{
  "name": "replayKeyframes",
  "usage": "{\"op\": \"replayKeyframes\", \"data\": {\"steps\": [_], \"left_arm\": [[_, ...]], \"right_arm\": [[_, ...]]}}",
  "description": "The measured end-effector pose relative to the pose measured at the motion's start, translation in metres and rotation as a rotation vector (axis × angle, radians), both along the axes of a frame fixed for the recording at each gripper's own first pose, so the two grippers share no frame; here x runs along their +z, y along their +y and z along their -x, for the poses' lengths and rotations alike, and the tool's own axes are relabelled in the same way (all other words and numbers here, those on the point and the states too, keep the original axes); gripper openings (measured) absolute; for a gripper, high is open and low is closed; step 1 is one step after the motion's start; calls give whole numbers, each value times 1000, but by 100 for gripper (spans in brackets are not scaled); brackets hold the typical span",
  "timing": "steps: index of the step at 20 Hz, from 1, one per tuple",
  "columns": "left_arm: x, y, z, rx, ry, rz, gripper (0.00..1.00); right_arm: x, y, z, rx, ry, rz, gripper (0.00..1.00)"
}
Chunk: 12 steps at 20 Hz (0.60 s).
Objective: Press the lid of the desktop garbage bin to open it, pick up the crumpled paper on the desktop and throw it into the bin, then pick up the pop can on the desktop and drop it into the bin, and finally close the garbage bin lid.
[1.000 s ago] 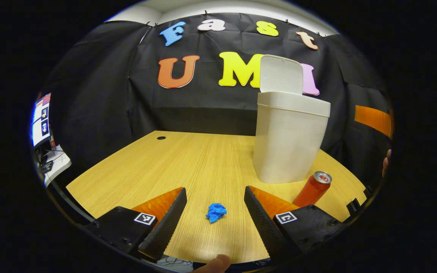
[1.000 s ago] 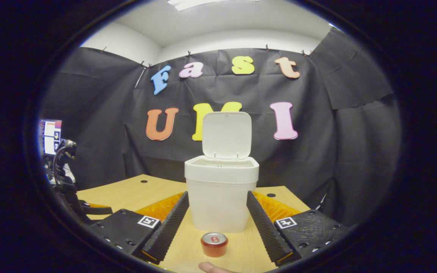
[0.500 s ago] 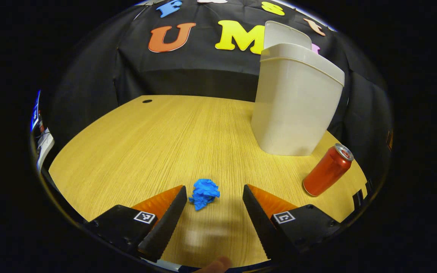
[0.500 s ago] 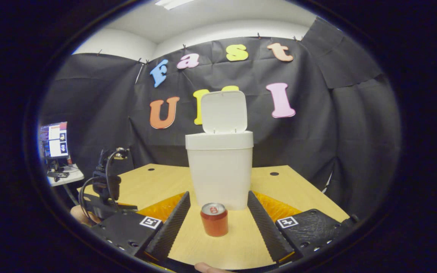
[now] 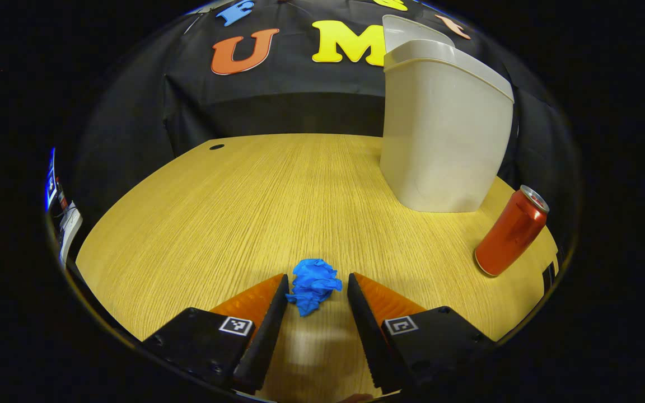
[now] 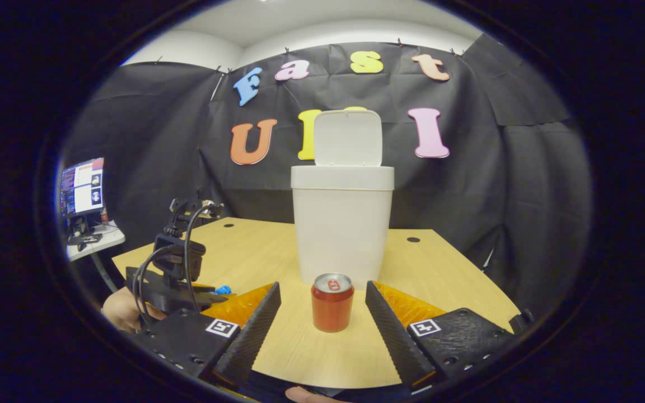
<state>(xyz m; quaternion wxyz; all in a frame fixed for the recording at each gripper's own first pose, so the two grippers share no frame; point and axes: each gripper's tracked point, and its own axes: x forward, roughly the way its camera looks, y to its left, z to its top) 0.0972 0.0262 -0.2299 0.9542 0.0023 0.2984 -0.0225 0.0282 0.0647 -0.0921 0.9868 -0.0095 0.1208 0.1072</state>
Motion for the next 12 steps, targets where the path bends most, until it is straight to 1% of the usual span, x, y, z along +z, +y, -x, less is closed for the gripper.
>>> {"op": "replayKeyframes", "data": {"steps": [1,2,3,4,5,6,7,8,9,10,12], "left_arm": [[0,2,0,-3,-3,0,68],[0,5,-1,2,-7,-2,59],[0,6,-1,5,-6,4,54],[1,6,-1,2,-10,7,44],[1,10,-1,8,-12,-6,43],[4,14,-2,21,-18,-27,37],[6,16,-2,22,-25,-32,35],[8,14,-3,14,-31,-24,33],[13,12,-2,13,-42,-17,33],[19,11,-2,11,-60,-15,33],[31,11,-2,9,-92,-3,33]], "right_arm": [[-3,-1,-1,-4,-3,6,95],[-6,-1,-3,-9,0,12,95],[-14,-1,-6,-17,12,16,95],[-20,0,-10,-21,24,17,95],[-26,0,-14,-31,30,26,95],[-32,-3,-19,-49,35,40,95],[-39,-6,-24,-66,42,51,97],[-46,-8,-29,-80,51,57,95],[-52,-10,-34,-94,61,55,98],[-57,-11,-38,-105,76,49,96],[-62,-5,-42,-92,87,25,96]]}}
